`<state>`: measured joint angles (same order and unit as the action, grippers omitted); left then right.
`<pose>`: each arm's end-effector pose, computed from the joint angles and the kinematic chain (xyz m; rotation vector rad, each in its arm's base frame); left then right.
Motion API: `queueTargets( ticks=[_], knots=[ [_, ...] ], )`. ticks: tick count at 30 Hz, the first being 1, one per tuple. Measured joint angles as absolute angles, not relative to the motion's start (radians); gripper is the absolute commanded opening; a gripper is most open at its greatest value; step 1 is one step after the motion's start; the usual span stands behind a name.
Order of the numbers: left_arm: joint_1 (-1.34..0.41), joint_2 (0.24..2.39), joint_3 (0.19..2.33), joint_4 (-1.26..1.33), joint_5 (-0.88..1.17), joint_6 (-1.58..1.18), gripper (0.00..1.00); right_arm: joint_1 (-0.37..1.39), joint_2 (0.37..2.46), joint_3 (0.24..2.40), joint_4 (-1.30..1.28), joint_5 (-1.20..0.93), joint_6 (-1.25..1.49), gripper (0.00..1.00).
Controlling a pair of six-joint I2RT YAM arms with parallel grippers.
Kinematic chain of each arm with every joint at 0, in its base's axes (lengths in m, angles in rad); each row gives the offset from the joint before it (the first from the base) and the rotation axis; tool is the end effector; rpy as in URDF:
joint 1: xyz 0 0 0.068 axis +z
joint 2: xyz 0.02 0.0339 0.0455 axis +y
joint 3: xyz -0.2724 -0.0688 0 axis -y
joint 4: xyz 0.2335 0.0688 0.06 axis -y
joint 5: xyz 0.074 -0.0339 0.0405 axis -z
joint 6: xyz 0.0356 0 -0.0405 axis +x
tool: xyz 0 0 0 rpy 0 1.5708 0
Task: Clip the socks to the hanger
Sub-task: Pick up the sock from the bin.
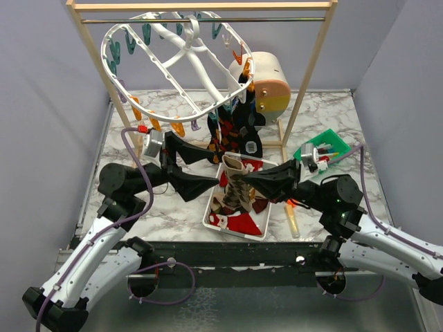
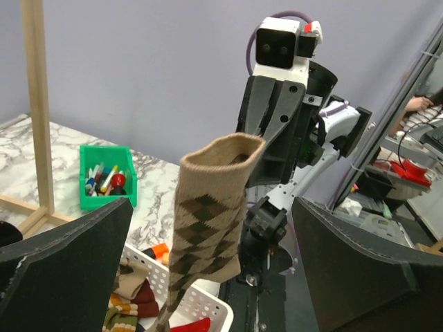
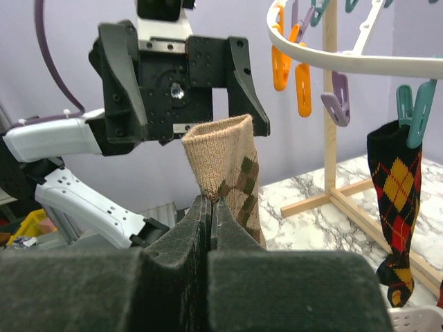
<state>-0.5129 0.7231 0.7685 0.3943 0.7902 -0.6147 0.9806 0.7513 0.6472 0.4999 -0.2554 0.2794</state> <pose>0.1060 -0.0887 0.4064 0.7091 1.2092 -1.3993 0.0813 0.1375 0.3767 -0.6616 1.1011 1.2467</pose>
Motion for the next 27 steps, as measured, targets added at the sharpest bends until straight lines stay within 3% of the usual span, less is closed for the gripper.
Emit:
queueTargets(
  ticks=[11,27],
  knots=[
    [-0.513,0.662,0.715,0.356,0.679,-0.628,0.99,0.981,0.714,0.673,0.463,-0.251,0.244,0.01],
    [-0.513,0.697,0.764,0.302,0.699,-0.529,0.99,0.981,0.744,0.678,0.480,-0.264,0.215,0.01]
  ],
)
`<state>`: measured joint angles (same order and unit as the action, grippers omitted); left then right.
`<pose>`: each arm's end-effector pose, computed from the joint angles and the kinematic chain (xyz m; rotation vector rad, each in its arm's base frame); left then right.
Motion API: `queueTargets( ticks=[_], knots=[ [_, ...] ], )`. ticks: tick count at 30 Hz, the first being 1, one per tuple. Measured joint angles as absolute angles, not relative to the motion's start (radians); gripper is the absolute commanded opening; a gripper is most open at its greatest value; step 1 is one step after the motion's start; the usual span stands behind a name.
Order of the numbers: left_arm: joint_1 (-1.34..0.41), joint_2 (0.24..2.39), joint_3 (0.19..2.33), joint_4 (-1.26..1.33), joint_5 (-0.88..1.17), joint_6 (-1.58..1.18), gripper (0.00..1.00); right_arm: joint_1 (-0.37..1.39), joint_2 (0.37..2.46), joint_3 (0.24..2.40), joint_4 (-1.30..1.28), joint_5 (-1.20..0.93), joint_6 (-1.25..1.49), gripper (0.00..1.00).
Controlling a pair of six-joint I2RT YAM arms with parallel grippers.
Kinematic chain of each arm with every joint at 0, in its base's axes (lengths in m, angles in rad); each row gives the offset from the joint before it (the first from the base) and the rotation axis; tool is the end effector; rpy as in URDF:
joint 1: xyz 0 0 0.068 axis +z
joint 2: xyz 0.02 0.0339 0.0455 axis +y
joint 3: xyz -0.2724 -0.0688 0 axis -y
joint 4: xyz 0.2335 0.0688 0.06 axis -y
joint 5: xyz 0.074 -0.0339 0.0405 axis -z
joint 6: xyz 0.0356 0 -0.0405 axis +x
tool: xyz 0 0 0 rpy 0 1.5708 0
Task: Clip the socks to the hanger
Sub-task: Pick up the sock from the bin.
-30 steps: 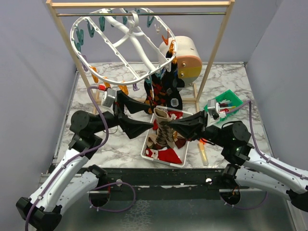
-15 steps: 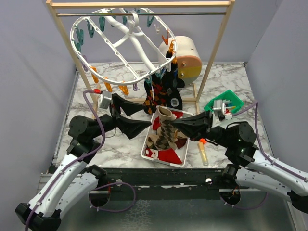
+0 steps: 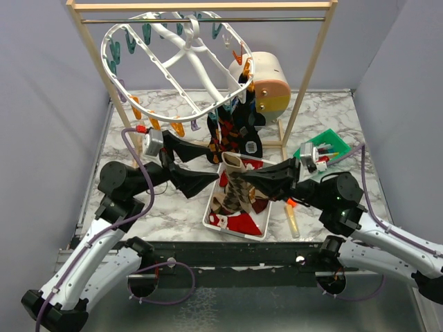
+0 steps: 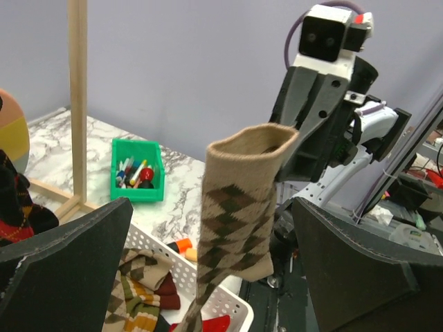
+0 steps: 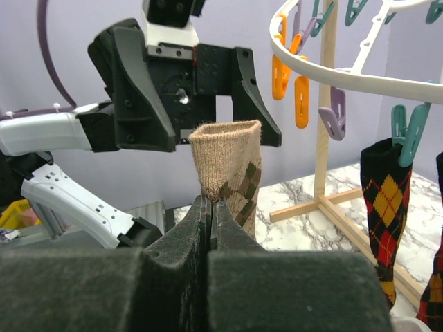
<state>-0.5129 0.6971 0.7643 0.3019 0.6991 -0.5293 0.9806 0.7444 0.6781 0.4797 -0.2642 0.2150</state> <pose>0.1060 -0.0860 0.4005 0.6513 1.2491 -1.2966 0.0790 0.1347 0.3860 -0.6937 1.0509 1.1986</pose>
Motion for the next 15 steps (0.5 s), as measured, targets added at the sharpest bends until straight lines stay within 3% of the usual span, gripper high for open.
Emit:
queueTargets(
  ticks=[9,15],
  knots=[
    [-0.513,0.696,0.821,0.300,0.715,-0.491,0.96,0.981,0.839,0.703,0.533,-0.318,0.213,0.00],
    [-0.513,0.696,0.826,0.300,0.720,-0.472,0.99,0.981,0.865,0.703,0.588,-0.330,0.228,0.00]
  ],
)
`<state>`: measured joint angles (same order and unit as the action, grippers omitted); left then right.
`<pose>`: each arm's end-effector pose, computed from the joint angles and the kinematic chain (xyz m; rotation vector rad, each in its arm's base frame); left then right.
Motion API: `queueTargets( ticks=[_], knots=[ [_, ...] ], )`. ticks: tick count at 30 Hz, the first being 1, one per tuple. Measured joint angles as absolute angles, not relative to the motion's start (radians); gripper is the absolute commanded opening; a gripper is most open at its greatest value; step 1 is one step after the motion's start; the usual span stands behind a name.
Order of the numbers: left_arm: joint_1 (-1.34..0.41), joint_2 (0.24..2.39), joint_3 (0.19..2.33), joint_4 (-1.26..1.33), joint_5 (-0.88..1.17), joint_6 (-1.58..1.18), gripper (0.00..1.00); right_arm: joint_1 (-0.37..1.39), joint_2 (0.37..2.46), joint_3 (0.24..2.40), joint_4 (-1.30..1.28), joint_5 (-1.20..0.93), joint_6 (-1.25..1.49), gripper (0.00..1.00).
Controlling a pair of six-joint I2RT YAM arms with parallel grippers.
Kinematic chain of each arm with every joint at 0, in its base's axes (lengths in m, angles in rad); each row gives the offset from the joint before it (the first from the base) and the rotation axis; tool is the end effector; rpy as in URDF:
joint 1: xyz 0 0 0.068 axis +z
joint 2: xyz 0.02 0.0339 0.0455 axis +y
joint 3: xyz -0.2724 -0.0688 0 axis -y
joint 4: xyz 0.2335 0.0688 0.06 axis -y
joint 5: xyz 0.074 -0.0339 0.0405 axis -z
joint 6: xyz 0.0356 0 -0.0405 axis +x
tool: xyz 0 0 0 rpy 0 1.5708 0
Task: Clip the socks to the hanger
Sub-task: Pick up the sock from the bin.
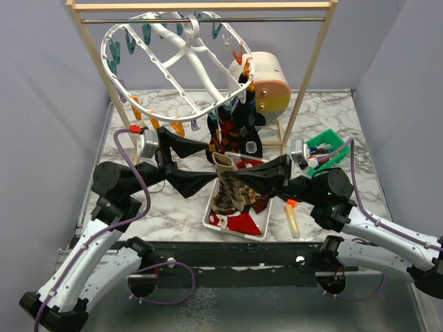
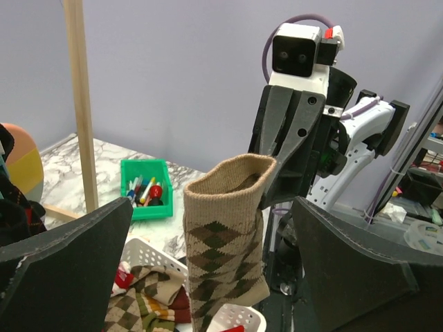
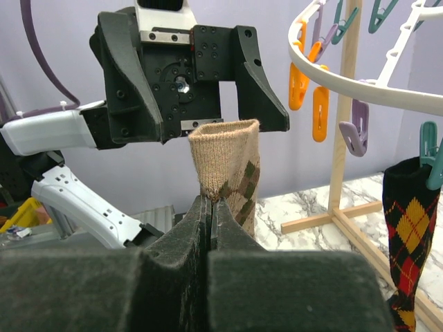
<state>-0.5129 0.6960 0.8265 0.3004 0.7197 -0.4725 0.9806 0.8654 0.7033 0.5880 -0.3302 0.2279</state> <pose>0.0985 -0.0824 0.4201 0.7095 1.1546 -1.2499 0.0915 0.1573 0.3869 -0.7434 1.0210 1.2457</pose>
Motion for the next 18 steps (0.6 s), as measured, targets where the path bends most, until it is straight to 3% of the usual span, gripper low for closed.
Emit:
queueTargets(
  ticks=[18],
  knots=[
    [-0.513,0.650,0.797,0.261,0.670,-0.458,0.99,0.981,0.954,0.718,0.716,-0.280,0.266,0.00]
  ],
)
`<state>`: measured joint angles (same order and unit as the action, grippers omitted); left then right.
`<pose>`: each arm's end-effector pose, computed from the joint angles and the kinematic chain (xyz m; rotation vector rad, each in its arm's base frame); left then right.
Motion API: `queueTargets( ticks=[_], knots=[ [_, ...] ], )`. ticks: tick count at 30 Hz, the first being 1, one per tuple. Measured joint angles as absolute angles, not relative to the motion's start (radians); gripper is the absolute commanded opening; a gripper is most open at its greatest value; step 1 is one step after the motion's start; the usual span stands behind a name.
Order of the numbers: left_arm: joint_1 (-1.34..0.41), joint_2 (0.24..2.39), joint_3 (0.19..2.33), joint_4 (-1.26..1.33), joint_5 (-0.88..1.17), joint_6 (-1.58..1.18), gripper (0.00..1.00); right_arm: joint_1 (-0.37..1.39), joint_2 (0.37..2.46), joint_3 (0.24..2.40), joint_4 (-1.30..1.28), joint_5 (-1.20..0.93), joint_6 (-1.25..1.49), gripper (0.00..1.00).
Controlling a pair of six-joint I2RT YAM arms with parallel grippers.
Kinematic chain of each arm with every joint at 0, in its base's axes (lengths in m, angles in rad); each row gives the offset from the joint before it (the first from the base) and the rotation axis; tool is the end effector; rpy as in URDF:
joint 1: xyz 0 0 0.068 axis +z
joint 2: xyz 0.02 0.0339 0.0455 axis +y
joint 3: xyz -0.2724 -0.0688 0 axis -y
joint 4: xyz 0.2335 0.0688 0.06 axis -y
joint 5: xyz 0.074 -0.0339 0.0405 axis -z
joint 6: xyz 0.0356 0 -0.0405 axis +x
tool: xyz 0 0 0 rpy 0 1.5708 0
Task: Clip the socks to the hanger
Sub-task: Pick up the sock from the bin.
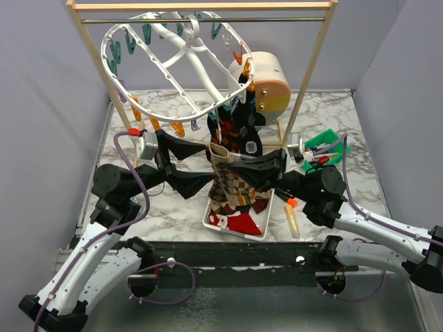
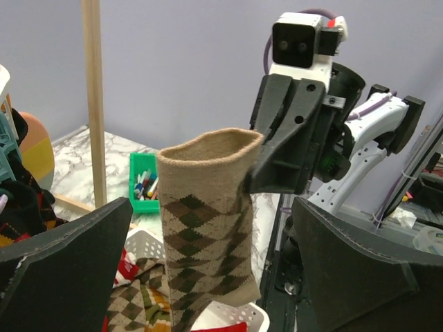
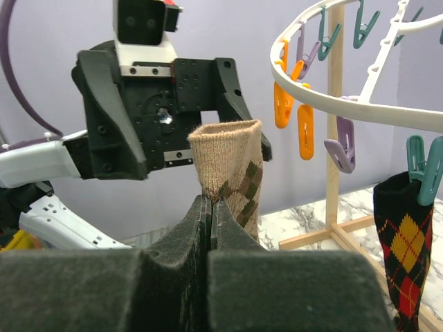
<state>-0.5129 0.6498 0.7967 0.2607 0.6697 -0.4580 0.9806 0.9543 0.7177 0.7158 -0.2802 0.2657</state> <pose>0.0927 -0.0776 0.4122 0.6656 1.1782 -1.2170 0.1029 0.1713 0.3892 -0.6639 1.0011 1.2583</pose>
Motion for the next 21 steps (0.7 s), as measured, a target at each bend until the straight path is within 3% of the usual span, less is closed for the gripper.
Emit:
queueTargets(
  ticks=[11,21],
  knots=[
    [-0.515,0.802,0.881,0.261,0.742,-0.459,0.98,0.981,0.979,0.719,0.759,-0.278,0.296,0.00],
    [-0.526,0.805,0.915,0.282,0.772,-0.455,0.97,0.981,1.010,0.740,0.763,-0.286,0.315,0.00]
  ],
)
